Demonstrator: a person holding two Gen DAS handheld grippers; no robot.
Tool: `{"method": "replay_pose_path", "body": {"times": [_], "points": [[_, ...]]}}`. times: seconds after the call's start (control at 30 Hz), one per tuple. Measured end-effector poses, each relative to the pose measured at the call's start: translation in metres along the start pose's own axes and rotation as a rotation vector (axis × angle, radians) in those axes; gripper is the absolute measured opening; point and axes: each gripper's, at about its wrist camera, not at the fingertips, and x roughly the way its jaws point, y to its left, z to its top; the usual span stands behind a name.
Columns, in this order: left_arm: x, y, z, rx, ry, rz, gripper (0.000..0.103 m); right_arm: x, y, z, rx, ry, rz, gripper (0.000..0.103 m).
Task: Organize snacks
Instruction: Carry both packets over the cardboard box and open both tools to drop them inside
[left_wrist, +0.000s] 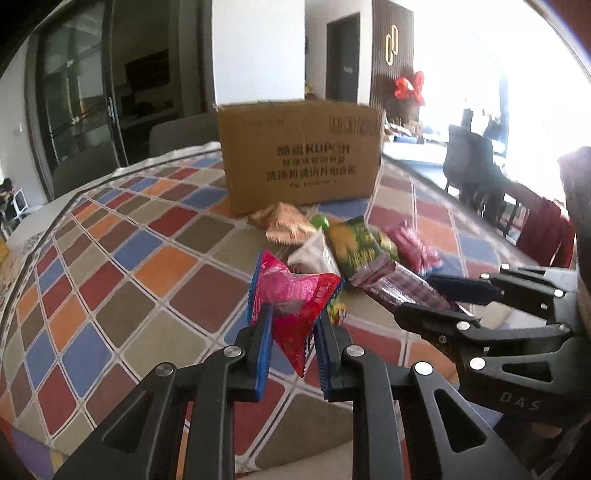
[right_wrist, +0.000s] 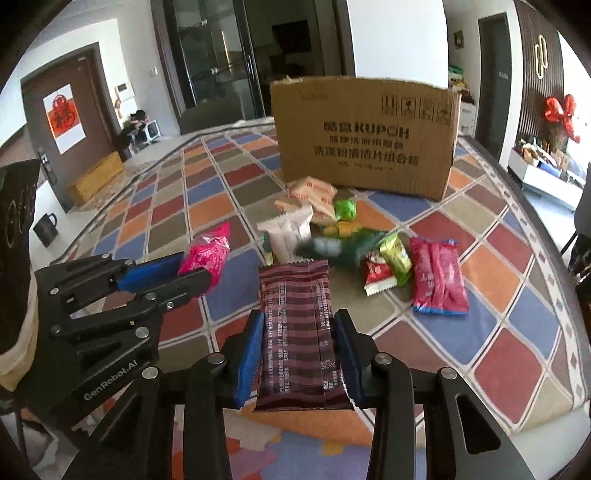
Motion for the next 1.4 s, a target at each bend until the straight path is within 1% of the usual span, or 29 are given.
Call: {"method": "replay_pose_path", "body": {"times": [0.27,0.43,0.5,0.57,0.73,0.93,1.07,1.13,1.27,1.4], "points": [[-0.009,0.001,0.028,-0.03,-0.068,-0.003,0.022,-0.017,-0.005,0.018,0.01,-0.086,-0.009,0.04],[-0.009,0.003,0.05,-0.041,-0.114,-0.01,0.022,-0.023,-0.009,0.036,0.011,-0.144,-0.02,0.04],[-0.008,0.004,0.06,-0.038,-0.134,-0.005,0.022,-0.025,-0.012,0.046,0.01,-0.17,-0.025,0.04],[-0.006,0.005,0.071,-0.039,-0.152,-0.018,0.022,-0.026,-0.015,0.056,0.013,-0.19,-0.027,0.04],[-0.003,0.005,0.102,-0.015,-0.204,-0.007,0.022,-0.026,-0.023,0.085,0.02,-0.237,-0.024,0.04],[0.005,0.01,0.141,0.003,-0.253,0.001,0.022,-0.029,-0.032,0.124,0.008,-0.293,-0.055,0.04],[0.016,0.014,0.17,0.01,-0.26,-0.01,0.022,-0.029,-0.041,0.153,0.002,-0.319,-0.087,0.04],[0.022,0.017,0.184,0.016,-0.262,-0.005,0.022,-0.028,-0.046,0.169,0.005,-0.322,-0.086,0.04],[0.036,0.022,0.21,0.026,-0.258,0.004,0.022,-0.018,-0.054,0.194,0.002,-0.31,-0.101,0.04],[0.051,0.027,0.229,0.021,-0.232,-0.001,0.022,-0.008,-0.062,0.215,0.007,-0.293,-0.114,0.04]]}}
